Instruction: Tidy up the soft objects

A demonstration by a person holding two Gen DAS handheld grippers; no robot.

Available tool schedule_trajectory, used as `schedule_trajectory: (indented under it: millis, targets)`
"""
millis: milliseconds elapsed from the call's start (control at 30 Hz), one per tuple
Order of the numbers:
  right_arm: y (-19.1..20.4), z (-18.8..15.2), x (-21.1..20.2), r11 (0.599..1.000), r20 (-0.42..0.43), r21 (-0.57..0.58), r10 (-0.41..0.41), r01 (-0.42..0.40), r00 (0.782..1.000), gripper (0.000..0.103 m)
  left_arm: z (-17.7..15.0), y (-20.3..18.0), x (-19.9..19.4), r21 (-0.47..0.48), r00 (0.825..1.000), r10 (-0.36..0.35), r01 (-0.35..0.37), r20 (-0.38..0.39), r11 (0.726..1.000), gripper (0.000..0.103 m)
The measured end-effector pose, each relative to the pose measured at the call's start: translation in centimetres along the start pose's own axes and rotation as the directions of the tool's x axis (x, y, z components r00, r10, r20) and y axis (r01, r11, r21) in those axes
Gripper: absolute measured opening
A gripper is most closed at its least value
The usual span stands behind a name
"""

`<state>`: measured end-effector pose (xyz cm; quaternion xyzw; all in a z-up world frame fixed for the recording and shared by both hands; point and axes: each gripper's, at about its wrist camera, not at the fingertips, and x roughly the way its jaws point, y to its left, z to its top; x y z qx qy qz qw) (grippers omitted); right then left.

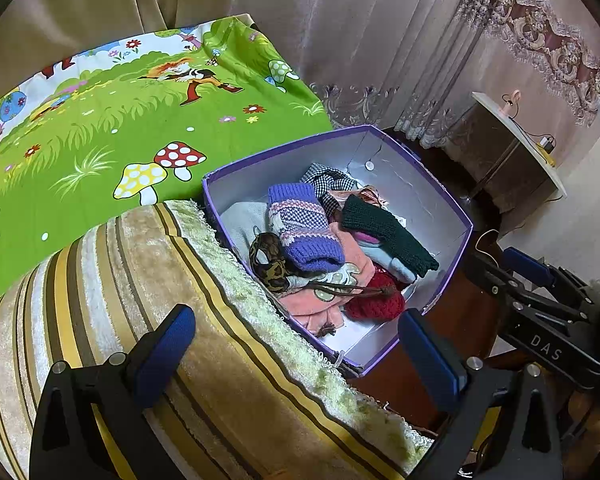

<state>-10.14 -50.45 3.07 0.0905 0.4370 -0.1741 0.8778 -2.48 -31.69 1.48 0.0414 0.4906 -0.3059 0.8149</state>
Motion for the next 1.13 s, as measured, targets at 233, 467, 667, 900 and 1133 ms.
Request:
schedule_trajectory:
  millis: [233, 467, 667, 900, 1133]
  targets:
    - [0.00, -0.01, -0.05, 1.000, 0.002, 0.001, 0.000, 0.000, 1.000, 0.072, 0.03, -0.01, 0.01, 0.000, 1.000, 0.000, 0.000, 0.000, 1.000, 0.102]
    - [0.00, 0.00, -0.08, 1.000, 0.001, 0.001, 0.001, -0.001, 1.000, 0.072, 0.05, -0.01, 0.02, 0.001, 1.000, 0.001, -0.001, -0.001, 1.000, 0.102]
    - [-0.01, 0.00, -0.03, 1.000, 0.001, 0.001, 0.001, -0.001, 1.000, 0.072, 0.05, -0.03, 0.04, 0.001, 1.000, 0.001, -0.001, -0.001, 1.000, 0.102]
    - [-0.02, -0.08, 0.04, 1.000, -0.002, 0.001, 0.001, -0.001, 1.000, 0.073, 0.13, -0.10, 0.16, 0.005, 1.000, 0.004, -0.004, -0.005, 1.000, 0.102]
    - [-0.08, -0.21, 0.03, 1.000, -0.003, 0.004, 0.000, 0.000, 1.000, 0.073, 0.44, 0.01, -0.12, 0.018, 0.999, -0.028, 0.028, 0.017, 0.999, 0.103]
